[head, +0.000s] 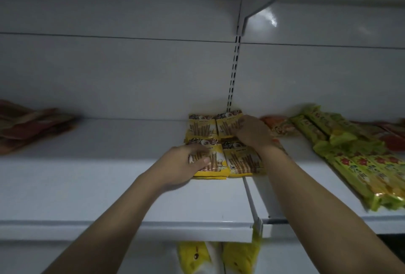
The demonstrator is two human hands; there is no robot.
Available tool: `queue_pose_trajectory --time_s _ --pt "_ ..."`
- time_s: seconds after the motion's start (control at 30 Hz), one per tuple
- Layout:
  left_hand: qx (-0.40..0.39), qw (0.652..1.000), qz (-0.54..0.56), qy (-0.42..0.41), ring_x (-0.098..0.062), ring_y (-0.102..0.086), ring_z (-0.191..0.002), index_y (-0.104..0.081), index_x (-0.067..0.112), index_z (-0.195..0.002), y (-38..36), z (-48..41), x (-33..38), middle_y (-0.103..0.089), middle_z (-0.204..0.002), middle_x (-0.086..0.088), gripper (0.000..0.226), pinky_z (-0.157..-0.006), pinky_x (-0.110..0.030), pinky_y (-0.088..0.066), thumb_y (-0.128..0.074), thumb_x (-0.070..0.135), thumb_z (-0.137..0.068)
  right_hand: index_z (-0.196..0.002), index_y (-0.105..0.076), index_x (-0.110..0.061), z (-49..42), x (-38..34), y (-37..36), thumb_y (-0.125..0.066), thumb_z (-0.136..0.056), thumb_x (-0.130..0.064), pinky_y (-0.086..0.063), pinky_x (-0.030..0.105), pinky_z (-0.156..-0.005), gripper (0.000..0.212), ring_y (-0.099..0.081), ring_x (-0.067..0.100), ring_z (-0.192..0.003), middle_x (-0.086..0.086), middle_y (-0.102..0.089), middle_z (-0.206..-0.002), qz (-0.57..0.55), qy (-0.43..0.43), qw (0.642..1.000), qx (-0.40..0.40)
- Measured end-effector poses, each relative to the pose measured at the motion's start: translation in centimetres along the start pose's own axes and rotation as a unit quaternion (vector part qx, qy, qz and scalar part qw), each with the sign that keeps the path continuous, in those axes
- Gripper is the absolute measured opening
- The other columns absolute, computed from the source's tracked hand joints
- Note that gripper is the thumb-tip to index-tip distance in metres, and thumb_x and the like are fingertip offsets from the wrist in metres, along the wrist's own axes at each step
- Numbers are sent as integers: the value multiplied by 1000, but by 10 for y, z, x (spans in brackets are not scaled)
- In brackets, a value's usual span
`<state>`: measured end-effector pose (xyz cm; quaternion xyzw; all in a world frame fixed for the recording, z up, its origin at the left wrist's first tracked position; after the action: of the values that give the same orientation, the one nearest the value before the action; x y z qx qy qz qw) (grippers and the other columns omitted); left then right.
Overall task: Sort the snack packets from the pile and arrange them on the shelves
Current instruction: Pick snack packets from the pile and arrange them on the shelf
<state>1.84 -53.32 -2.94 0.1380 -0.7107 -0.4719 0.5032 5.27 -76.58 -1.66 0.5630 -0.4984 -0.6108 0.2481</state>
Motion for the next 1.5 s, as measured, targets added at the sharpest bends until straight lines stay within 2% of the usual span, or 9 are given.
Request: queue_pose_trajectory --time_s 0.1,0.2,0.37,0.53,0.63,0.77,1.07,1.27,1.5 --pt "-3 997 -71 6 -21 -56 -114 -54 33 -138 0 -2 3 -59 -127 -2 42 -86 -24 -40 -47 48 -99 -106 -70 -12 -1 3 -1 -56 -93 -32 -43 26 -72 28 -65 25 -97 7 -71 -108 75 31 997 -1" --pt "8 992 -120 25 -29 -56 -109 -50 40 -140 -2 0 9 -41 -109 -1 41 -93 -31 -44 -43 49 -100 -116 -68 -20 1 4 -1 -50 -96 -35 -45 34 -91 31 -59 28 -112 8 -66 -119 98 50 994 -9" --pt "44 990 -127 33 -27 -55 -117 -38 49 -141 -10 10 11 -42 -134 -3 50 -95 -39 -49 -42 64 -93 -143 -48 -28 14 -1 15 -49 -99 -36 -27 45 -112 44 -39 33 -134 10 -47 -145 82 89 992 -30" --pt "54 992 -111 41 -22 -55 -108 -40 47 -141 -15 17 15 -46 -118 1 56 -89 -33 -47 -53 64 -89 -141 -49 -34 54 -7 39 -59 -94 -46 -32 43 -114 50 -43 25 -135 -2 -46 -148 137 144 970 -139" --pt "51 991 -109 60 -25 -54 -107 -41 48 -142 -17 18 17 -43 -108 0 52 -93 -32 -46 -53 57 -93 -139 -52 -29 74 -3 34 -62 -91 -47 -43 36 -101 52 -49 24 -126 0 -51 -142 176 175 949 -194" --pt "49 989 -116 78 -27 -53 -108 -40 49 -144 -18 15 16 -43 -106 -1 50 -95 -35 -45 -51 54 -95 -126 -62 -28 80 1 20 -66 -90 -38 -50 35 -86 37 -55 22 -110 0 -62 -122 155 182 957 -163" --pt "59 989 -120 66 -27 -49 -111 -38 45 -146 -23 18 15 -42 -104 -1 49 -96 -38 -45 -48 50 -98 -130 -61 -27 86 4 13 -62 -95 -33 -47 34 -85 36 -52 27 -117 4 -60 -125 129 200 964 -118" --pt "60 990 -112 58 -26 -42 -119 -37 42 -147 -26 19 12 -50 -119 -8 49 -99 -38 -41 -46 49 -99 -103 -65 -22 90 7 8 -62 -95 -24 -36 30 -64 9 -56 23 -88 2 -61 -93 89 216 967 -104" --pt "36 994 -91 42 -26 -45 -119 -37 40 -147 -20 22 9 -54 -124 -7 50 -98 -38 -43 -47 51 -98 -114 -68 -24 97 -1 13 -63 -92 -14 -51 35 -77 24 -60 23 -97 1 -68 -104 76 201 970 -114"
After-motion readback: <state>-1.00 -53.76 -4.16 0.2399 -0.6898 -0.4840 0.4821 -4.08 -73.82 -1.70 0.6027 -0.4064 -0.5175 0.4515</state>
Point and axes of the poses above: each hand's wrist, its own z-axis away from the middle knuckle, its own y-axis out of the back of the hand, x = y × z, the point moved 1 cm from there along -z, towards the middle knuckle
